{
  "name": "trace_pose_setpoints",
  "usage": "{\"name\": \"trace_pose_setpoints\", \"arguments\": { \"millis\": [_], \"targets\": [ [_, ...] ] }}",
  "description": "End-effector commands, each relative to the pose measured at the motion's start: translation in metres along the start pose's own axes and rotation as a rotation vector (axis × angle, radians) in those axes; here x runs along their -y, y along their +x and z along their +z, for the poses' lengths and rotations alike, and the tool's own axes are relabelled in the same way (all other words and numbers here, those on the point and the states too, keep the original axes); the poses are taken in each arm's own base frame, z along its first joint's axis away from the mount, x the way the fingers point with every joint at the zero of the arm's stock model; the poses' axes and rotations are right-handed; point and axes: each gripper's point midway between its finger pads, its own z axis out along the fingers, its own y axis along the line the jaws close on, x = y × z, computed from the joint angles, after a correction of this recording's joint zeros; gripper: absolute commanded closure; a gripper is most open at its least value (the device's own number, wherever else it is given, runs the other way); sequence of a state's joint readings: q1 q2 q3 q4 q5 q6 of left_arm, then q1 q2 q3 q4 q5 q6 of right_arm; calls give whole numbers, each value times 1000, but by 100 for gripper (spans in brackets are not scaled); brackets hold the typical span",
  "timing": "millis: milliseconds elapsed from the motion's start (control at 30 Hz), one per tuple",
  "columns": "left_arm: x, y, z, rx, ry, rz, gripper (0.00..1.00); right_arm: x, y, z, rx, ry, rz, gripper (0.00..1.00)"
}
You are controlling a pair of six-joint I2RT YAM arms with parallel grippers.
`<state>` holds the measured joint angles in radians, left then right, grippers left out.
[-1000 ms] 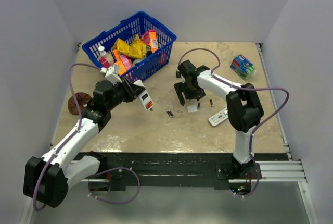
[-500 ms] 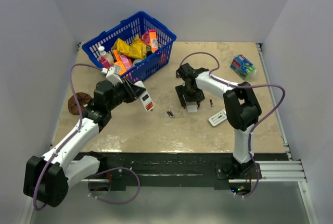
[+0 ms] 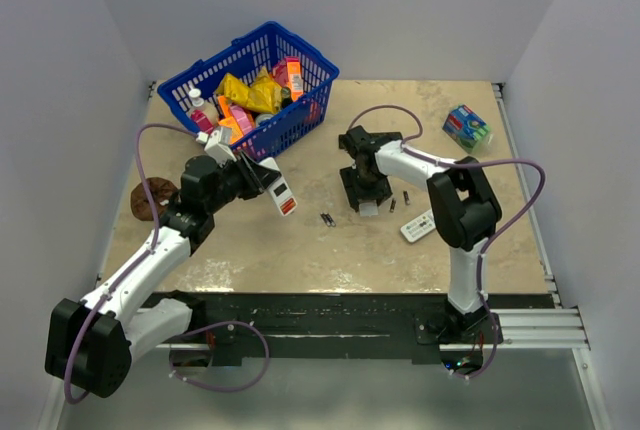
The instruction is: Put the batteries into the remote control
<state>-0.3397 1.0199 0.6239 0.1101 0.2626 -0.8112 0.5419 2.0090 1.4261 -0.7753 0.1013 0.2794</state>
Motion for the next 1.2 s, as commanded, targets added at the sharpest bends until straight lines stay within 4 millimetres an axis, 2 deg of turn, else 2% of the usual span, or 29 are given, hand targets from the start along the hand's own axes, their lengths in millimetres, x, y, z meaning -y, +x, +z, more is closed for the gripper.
{"name": "trace_pose_setpoints", "arguments": {
  "millis": [0,133,267,467,567,700,733,833,933,1067,1100,1167],
  "targets": [
    [10,-8,-1,25,45,-3,100,8,8,13,-3,41,24,36],
    [10,-8,0,23,45,-5,100,8,10,12,-1,39,26,39],
    [12,-7,2,19,56,-15,100,8,10,13,5,36,29,49],
    [13,-5,3,7,63,-46,100,5,3,7,44,15,21,58],
    [14,-3,4,1,73,-72,100,1,-8,-4,100,-17,13,65],
    [15,1,6,-6,88,-124,100,-3,-21,-19,181,-49,13,68],
    [12,4,7,-11,84,-138,100,-4,-30,-29,229,-64,15,69],
    [11,7,8,-8,92,-195,100,-9,-38,-40,301,-100,11,70],
    [12,7,9,-1,100,-251,100,-13,-49,-61,398,-146,10,70],
    [15,5,11,6,116,-308,100,-24,-61,-96,549,-234,-13,73],
    [15,5,11,5,120,-318,100,-26,-65,-115,605,-260,-13,74],
    [19,4,12,6,140,-358,100,-32,-72,-132,683,-289,-21,74]
  ]
}}
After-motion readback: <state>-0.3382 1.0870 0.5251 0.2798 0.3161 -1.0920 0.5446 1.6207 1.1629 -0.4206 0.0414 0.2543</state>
